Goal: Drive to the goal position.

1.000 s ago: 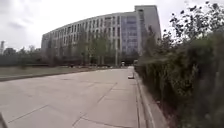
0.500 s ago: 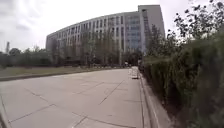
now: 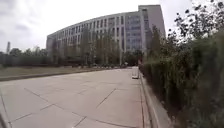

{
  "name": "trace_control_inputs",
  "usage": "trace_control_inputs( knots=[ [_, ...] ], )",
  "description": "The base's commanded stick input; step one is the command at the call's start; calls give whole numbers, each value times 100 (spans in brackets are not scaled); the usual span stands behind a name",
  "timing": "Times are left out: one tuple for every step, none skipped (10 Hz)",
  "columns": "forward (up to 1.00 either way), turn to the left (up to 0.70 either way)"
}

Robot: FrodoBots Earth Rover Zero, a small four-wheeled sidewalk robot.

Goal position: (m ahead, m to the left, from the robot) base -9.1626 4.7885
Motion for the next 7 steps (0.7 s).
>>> trace_control_inputs(
  knots=[
    [0, 45],
    [0, 45],
    [0, 45],
    [0, 45],
    [0, 45],
    [0, 45],
    [0, 45]
  ],
)
